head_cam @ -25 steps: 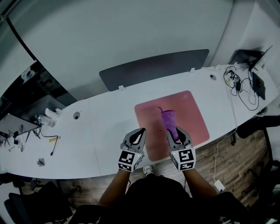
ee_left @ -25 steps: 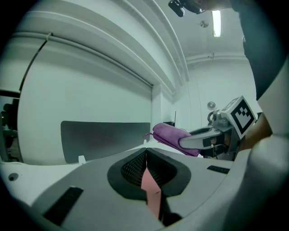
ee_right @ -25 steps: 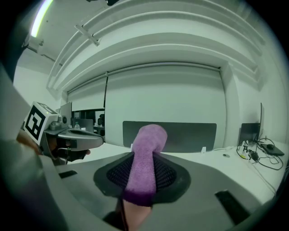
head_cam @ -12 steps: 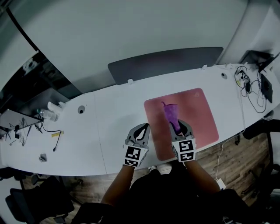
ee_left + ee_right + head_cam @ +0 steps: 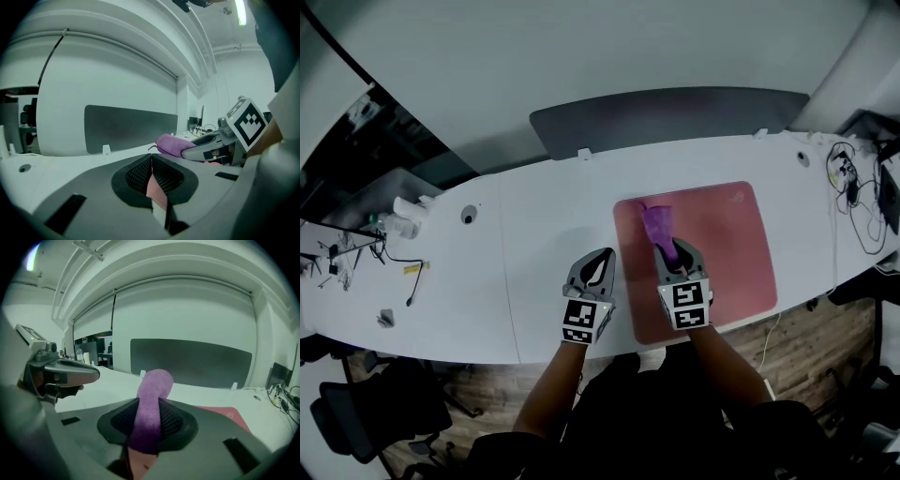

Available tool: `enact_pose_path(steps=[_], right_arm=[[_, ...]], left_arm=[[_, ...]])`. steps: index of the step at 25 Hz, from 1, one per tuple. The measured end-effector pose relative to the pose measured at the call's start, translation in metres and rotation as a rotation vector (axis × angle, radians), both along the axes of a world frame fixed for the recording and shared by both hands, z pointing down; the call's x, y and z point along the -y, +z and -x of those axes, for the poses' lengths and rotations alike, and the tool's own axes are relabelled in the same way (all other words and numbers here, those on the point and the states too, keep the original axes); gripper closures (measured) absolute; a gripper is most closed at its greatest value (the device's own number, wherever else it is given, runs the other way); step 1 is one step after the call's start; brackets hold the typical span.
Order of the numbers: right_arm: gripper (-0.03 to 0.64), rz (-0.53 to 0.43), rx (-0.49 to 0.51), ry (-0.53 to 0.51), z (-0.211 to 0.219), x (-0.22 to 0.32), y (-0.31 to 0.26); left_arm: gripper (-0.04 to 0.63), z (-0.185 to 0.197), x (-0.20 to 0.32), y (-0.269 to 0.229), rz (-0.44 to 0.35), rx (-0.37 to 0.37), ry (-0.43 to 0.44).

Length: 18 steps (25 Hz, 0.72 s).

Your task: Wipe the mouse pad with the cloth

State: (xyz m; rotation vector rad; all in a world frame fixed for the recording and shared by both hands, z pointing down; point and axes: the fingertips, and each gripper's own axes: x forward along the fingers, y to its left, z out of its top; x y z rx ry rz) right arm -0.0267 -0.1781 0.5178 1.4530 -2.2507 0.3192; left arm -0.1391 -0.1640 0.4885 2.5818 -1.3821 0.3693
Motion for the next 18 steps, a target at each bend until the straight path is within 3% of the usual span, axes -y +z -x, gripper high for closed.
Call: enact_pose_path(steps=[7,18], right_arm=[[0.502,0.053,-0.008,-0.036,0.018,0.026,0.031],[0.502,0.113,-0.058,-0.055,0.054,0.053,0.069]], left_arm=[[0.574,0.006,0.023,0.016,0.044,-0.026,-0.049],[0.574,0.027,0.018,0.037,0.119,-0.053,-0.145]])
